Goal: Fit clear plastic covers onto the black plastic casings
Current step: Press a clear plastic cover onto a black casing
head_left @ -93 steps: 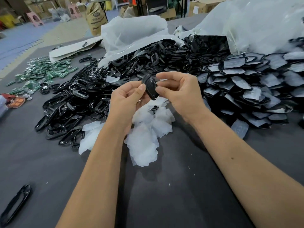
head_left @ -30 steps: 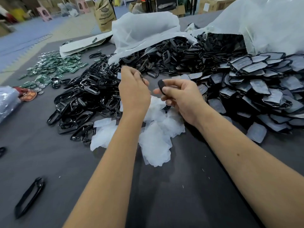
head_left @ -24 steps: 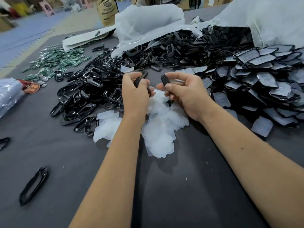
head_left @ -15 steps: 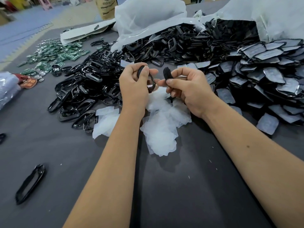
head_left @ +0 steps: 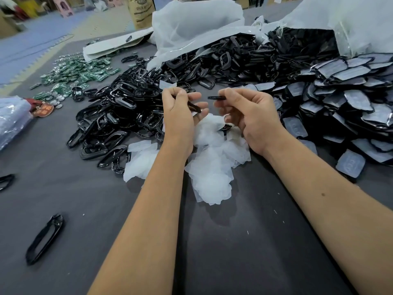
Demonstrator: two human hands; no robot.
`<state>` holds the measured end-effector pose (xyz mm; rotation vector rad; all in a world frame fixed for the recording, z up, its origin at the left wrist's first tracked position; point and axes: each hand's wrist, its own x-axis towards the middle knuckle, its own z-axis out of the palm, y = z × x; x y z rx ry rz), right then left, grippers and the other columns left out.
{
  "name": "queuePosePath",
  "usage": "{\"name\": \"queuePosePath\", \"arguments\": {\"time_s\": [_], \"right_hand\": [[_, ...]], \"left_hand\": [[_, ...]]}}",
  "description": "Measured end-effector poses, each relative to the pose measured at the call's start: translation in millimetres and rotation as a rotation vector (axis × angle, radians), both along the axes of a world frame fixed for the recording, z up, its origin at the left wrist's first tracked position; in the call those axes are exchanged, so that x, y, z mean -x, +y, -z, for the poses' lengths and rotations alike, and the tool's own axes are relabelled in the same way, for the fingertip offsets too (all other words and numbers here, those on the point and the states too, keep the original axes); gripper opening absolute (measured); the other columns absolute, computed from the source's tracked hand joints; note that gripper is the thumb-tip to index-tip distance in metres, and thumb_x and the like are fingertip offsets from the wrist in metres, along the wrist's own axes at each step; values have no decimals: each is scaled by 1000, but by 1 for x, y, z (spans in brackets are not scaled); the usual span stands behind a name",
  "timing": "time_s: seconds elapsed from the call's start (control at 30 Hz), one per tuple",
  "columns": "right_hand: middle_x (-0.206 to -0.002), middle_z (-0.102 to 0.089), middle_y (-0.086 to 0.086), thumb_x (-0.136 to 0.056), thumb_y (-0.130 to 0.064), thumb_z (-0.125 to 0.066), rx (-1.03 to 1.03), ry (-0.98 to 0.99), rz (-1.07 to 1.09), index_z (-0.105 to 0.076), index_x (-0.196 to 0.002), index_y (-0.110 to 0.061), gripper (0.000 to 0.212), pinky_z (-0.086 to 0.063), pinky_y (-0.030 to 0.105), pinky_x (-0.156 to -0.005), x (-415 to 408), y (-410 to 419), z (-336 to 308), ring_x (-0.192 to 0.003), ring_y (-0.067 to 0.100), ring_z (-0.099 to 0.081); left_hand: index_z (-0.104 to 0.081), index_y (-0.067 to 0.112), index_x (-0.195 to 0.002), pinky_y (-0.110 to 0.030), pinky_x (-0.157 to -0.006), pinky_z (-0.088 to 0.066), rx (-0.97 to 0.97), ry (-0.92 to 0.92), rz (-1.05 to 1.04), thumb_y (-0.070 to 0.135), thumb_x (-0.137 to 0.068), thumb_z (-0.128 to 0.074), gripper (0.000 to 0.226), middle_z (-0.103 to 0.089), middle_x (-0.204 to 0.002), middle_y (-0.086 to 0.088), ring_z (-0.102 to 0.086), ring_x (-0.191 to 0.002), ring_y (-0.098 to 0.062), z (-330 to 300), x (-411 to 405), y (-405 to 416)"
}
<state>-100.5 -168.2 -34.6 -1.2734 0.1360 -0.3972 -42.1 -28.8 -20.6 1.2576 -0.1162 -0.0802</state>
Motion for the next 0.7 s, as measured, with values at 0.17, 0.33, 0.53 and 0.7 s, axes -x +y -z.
{"name": "queuePosePath", "arguments": {"time_s": [0.17,0.33,0.53,0.7], "right_hand": [[-76,-73,3,-93,7,-69,65,-18,68,-72,-106,-9,21,-52,23,-58,1,0,2,-65,13,-67],[-71,-73,0,-95,5,-67,52,-7,139,-73,-94,-7,14,-50,24,-51,-2,2,1,-59,15,-63],[-71,-75,5,-93,1,-72,36,-19,221,-71,-94,-3,4,-49,23,-47,-3,3,3,-56,17,-66],[-72,-72,1,-89,-6,-79,156,-37,260,-75,-87,-9,6,-53,24,-56,-2,2,5,-66,15,-65]], "left_hand": [[-52,2,-112,-44,-76,-65,-53,-16,44,5,-109,-31,22,-73,-105,-19,-76,-77,-28,3,2,-3],[-67,5,-100,-50,-75,-61,-477,-406,-107,16,-107,-48,23,-75,-89,-8,-72,-79,-25,10,0,0],[-71,8,-102,-42,-66,-62,-402,-389,-211,7,-101,-56,14,-70,-81,-9,-69,-64,-16,14,-3,2],[-73,12,-91,-48,-80,-64,-359,-285,-178,1,-91,-70,12,-76,-81,-10,-76,-76,-23,18,-2,-1]]}}
